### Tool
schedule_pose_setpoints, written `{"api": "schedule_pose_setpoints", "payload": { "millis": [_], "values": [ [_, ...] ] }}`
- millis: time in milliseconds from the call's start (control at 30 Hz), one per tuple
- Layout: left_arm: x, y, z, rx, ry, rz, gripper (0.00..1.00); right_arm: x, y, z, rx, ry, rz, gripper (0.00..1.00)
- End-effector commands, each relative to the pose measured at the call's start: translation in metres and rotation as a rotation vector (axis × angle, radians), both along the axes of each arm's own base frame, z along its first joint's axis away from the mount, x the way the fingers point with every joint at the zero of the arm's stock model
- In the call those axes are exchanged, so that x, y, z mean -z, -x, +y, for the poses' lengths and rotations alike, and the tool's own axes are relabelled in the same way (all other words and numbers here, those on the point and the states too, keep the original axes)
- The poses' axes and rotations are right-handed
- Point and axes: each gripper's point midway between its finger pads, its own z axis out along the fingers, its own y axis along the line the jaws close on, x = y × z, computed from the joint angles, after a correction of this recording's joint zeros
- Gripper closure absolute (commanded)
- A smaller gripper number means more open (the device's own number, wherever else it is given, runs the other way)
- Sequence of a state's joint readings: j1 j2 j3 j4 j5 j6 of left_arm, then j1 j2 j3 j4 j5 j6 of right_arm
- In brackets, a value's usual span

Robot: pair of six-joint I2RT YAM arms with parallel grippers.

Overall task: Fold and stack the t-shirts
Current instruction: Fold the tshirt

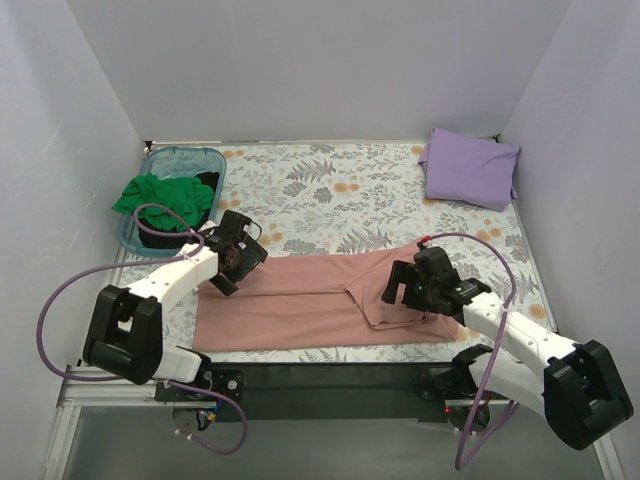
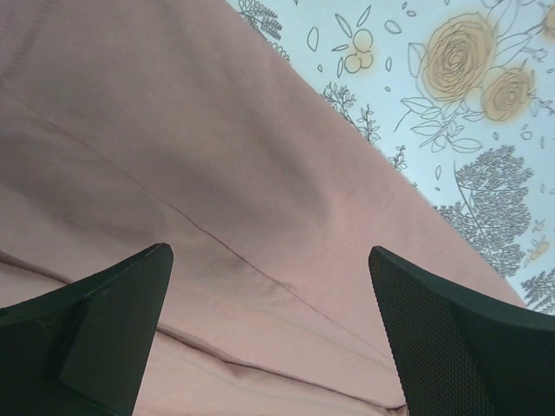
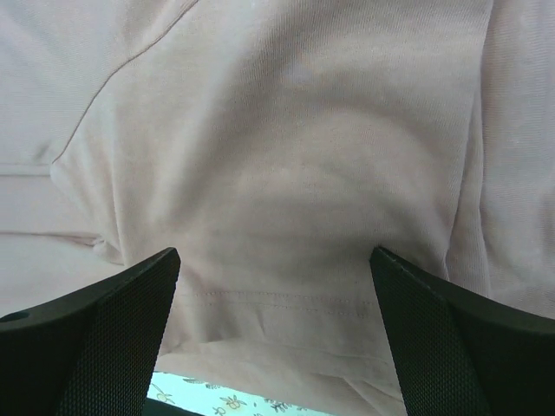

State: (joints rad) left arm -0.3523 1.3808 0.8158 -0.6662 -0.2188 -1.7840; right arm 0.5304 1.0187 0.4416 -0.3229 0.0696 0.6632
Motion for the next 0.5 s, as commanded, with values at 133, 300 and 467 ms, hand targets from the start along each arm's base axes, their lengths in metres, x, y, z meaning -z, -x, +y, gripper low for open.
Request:
{"api": "schedule_pose_setpoints", "payload": {
  "millis": [133,300,467],
  "values": [
    [0.025,0.014,-0.008,0.014,0.016,0.071,0.04,0.035,-0.007,0.004,-0.112,0.025,0.09,0.02],
    [0.045,0.039,-0.011,0.03,0.024,0.129,0.03,0.03,-0.044,0.031,-0.203,-0.04,0.06,0.02],
    [0.054,0.058,-0.02,0.041,0.049,0.183,0.03,0.034,-0.089,0.069,-0.303,-0.111,0.069,0.05]
  ]
}}
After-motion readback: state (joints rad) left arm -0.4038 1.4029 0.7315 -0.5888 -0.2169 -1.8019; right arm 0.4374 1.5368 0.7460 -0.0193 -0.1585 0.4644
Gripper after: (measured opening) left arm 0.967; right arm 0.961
